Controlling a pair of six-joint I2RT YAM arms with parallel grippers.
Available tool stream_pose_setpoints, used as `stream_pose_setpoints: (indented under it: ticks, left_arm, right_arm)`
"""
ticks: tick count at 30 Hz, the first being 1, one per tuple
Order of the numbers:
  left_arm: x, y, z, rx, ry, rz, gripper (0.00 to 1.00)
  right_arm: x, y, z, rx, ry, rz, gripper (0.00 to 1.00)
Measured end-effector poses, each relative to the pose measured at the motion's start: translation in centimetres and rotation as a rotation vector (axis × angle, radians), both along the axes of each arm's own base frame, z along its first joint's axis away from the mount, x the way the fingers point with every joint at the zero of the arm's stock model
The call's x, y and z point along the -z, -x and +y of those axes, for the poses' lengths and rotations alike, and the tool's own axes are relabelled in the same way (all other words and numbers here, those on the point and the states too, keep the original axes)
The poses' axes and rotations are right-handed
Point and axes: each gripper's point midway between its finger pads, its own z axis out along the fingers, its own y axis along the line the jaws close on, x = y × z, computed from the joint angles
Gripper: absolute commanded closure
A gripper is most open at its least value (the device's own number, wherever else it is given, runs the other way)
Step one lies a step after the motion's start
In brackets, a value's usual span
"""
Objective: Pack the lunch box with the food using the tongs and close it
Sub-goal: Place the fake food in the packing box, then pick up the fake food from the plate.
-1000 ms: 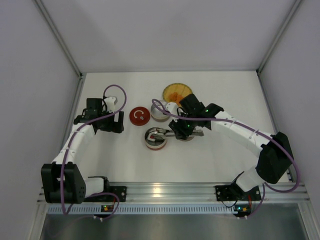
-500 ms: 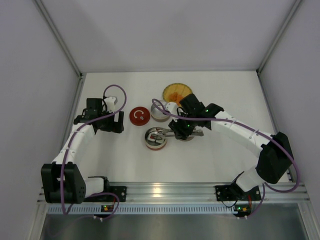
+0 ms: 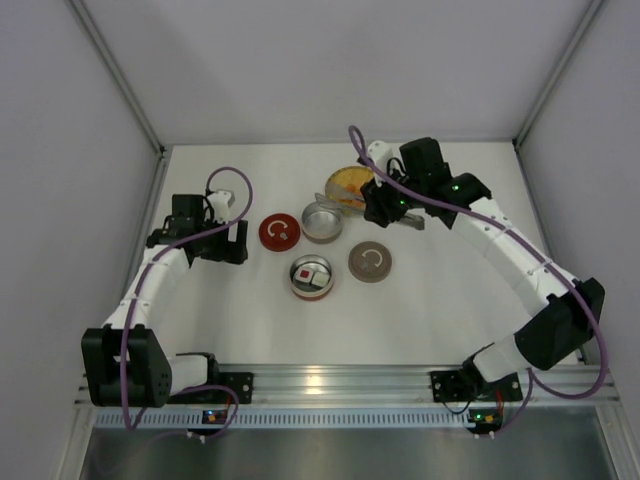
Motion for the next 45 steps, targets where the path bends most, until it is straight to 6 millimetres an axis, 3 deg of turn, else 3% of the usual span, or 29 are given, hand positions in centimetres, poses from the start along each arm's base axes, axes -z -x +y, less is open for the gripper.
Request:
stream_pose_setpoints:
  ticks: [5, 8, 11, 16, 23, 32, 45]
  left_arm:
    - [-0.3, -0.3, -0.1, 0.002, 0.003, -0.008, 0.02]
    - [-0.1, -0.4, -0.1, 0.003, 0.004, 0.000, 0.02]
    - [0.0, -0.4, -0.1, 0.003, 0.004, 0.005, 0.02]
    - [0.1, -0.4, -0.1, 0.003, 0.004, 0.006, 0.02]
    - [0.6, -0.4, -0.1, 0.004, 0.003, 0.023, 0.02]
    - [0.8, -0.4, 0.0, 0.008, -0.001, 0.030, 0.02]
    - [0.8, -0.4, 0.3, 0.004, -0.021, 0.024, 0.02]
  right_arm:
    - [-0.6, -5.4, -3.9, 0.180, 0.020, -0.025, 0.56]
    - [1.3, -8.0, -5.3, 0.265, 0.061, 0.006, 0.55]
    - [4.5, -9.3, -6.2, 0.331, 0.114, 0.072, 0.55]
    - [7.6, -9.9, -6.7, 0.403, 0.160, 0.142, 0.54]
    - [8.0, -10.2, -7.3, 0.471, 0.168, 0.152, 0.51]
    - [11.4, -10.6, -6.6, 0.486, 0.183, 0.239, 0.49]
    - [12.5, -10.4, -5.8, 0.497, 0.153, 0.303, 0.51]
